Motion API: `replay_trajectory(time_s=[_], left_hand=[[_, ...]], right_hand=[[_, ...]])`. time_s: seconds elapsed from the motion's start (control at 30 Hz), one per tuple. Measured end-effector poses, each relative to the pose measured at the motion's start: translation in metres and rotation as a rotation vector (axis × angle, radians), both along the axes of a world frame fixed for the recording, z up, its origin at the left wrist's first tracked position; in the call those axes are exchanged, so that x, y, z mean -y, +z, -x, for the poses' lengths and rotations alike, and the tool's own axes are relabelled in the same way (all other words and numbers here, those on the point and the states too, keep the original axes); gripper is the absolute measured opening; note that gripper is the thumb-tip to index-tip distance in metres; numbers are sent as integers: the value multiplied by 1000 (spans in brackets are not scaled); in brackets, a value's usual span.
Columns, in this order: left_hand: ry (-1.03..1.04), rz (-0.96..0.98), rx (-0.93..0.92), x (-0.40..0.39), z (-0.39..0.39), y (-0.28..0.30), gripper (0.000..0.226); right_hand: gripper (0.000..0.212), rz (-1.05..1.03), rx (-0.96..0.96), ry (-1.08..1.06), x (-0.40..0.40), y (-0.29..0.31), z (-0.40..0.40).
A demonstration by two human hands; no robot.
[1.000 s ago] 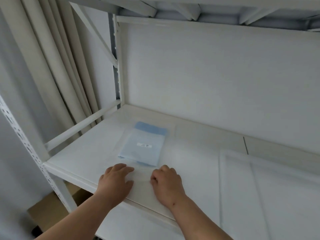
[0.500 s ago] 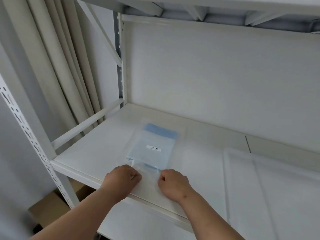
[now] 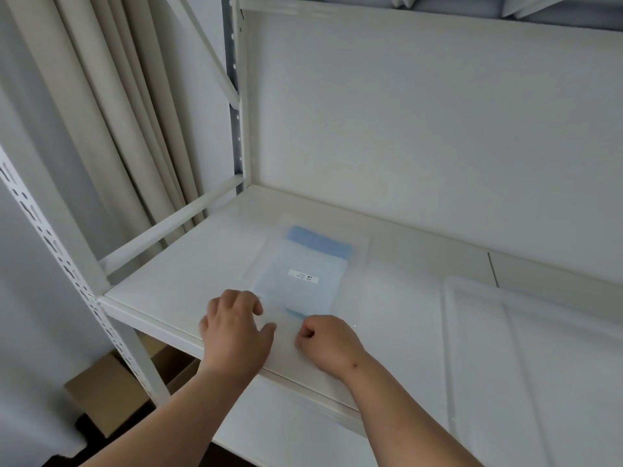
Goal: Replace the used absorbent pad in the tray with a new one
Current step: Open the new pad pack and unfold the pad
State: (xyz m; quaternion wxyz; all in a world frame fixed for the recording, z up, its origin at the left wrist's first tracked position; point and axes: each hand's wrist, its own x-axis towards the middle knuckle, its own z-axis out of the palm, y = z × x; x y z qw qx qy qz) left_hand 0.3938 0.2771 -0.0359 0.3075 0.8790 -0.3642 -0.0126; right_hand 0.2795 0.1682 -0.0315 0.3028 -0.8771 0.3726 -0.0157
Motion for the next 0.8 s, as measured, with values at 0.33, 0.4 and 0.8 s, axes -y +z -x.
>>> replay_trajectory(time_s=[0.33,0.4,0.8], left_hand=[[3,-79,-492,6,21,6,41],[18,46,-670,8,20,7,33],[132,159,-727,-3,21,7,18]], right_hand=[[28,-395,339,-290,-2,7,3],[32,-425,362,-278,-6,8,4],[31,-614,588,-553,1,12,10]])
